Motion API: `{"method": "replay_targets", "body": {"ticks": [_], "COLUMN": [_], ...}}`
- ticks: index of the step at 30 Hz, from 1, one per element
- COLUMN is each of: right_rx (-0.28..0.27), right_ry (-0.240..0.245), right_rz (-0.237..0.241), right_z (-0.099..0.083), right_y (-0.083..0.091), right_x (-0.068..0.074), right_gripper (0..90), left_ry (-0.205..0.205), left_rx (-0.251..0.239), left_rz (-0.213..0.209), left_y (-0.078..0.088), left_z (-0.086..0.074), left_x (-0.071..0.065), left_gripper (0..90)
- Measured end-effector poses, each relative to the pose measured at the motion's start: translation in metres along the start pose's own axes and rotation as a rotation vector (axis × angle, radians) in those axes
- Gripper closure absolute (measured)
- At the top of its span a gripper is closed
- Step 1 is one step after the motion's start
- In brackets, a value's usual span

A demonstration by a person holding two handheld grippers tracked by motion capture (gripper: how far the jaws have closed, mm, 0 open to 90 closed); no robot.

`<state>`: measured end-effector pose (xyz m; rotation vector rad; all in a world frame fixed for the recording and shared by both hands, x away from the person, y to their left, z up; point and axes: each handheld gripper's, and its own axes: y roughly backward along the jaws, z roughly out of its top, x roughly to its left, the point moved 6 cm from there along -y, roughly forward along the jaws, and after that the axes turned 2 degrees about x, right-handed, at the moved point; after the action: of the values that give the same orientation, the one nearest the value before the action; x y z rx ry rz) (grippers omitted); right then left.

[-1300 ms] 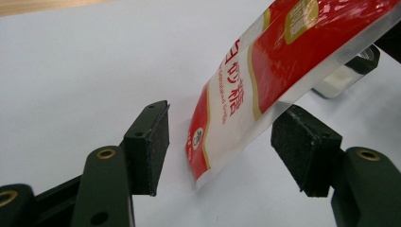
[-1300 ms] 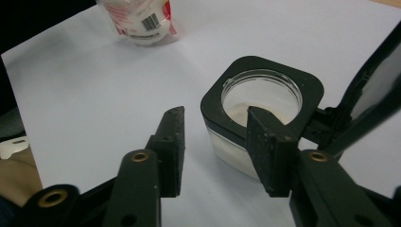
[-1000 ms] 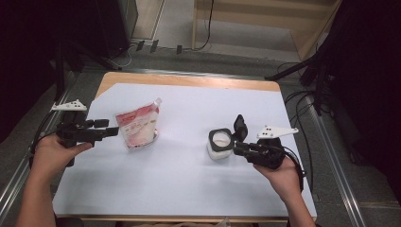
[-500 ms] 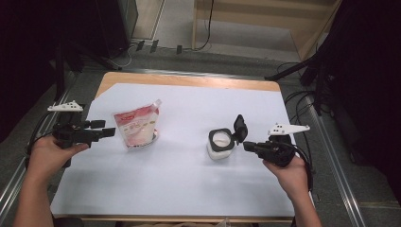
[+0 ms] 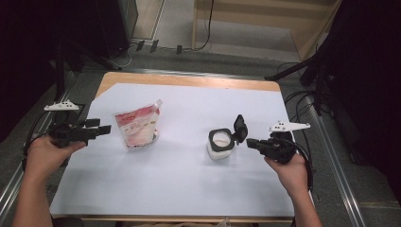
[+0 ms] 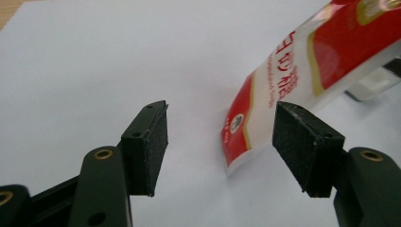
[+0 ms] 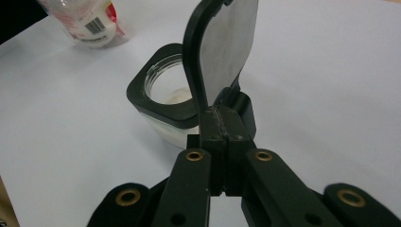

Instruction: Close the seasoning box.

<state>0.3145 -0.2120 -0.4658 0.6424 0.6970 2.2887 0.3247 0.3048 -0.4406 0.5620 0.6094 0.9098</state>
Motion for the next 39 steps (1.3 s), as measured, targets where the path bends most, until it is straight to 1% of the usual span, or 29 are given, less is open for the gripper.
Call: {"method": "replay_targets", "body": {"ticks": [2, 3, 5, 6, 7, 11, 13, 14, 17, 20, 23, 25, 31, 32, 39], "right_rx": [0.004, 0.004, 0.000, -0.007, -0.007, -0.018, -0.020, -0.025, -0.021, -0.017, -0.019, -0.018, -0.026, -0.027, -0.026], "right_ry": [0.002, 0.002, 0.004, -0.002, -0.002, -0.011, -0.014, -0.016, -0.023, -0.036, -0.038, -0.036, -0.033, -0.026, -0.019], "right_rz": [-0.007, -0.007, -0.009, -0.009, -0.009, -0.006, -0.011, -0.012, -0.021, -0.031, -0.038, -0.041, -0.037, -0.033, -0.039], "right_z": [0.000, 0.000, 0.001, 0.002, 0.002, 0.007, 0.008, 0.010, 0.010, 0.009, 0.009, 0.009, 0.010, 0.011, 0.011], "right_y": [-0.002, -0.002, -0.003, -0.005, -0.005, -0.012, -0.014, -0.017, -0.019, -0.022, -0.022, -0.023, -0.025, -0.026, -0.027], "right_x": [-0.001, -0.001, -0.002, -0.003, -0.003, -0.006, -0.007, -0.007, -0.007, -0.006, -0.006, -0.005, -0.002, -0.001, 0.001], "right_gripper": [90.0, 90.0, 90.0, 90.0, 90.0, 90.0, 90.0, 90.0, 90.0, 90.0, 90.0, 90.0, 90.0, 90.0, 90.0], "left_ry": [-0.001, -0.001, 0.011, 0.009, 0.011, -0.011, -0.008, -0.014, -0.019, -0.025, -0.026, -0.031, -0.029, -0.027, -0.026], "left_rx": [0.004, 0.010, 0.007, 0.005, -0.010, 0.003, 0.008, 0.015, 0.023, 0.022, 0.020, 0.020, 0.028, 0.027, 0.025], "left_rz": [0.004, 0.015, 0.024, 0.021, 0.022, 0.014, 0.020, 0.025, 0.023, 0.018, 0.018, 0.017, 0.016, 0.014, 0.015], "left_y": [-0.003, -0.004, -0.009, -0.010, -0.013, -0.019, -0.022, -0.025, -0.025, -0.026, -0.026, -0.026, -0.028, -0.029, -0.028], "left_z": [0.000, 0.000, 0.000, 0.001, 0.001, 0.001, 0.001, 0.001, 0.001, 0.001, 0.002, 0.002, 0.001, 0.001, 0.001], "left_x": [0.002, 0.004, 0.005, 0.005, 0.004, 0.001, -0.001, -0.001, -0.002, -0.003, -0.003, -0.003, -0.004, -0.004, -0.004], "left_gripper": [37.5, 37.5, 37.9, 37.8, 37.8, 37.6, 37.5, 37.5, 37.5, 37.6, 37.6, 37.5, 37.4, 37.4, 37.4]}}
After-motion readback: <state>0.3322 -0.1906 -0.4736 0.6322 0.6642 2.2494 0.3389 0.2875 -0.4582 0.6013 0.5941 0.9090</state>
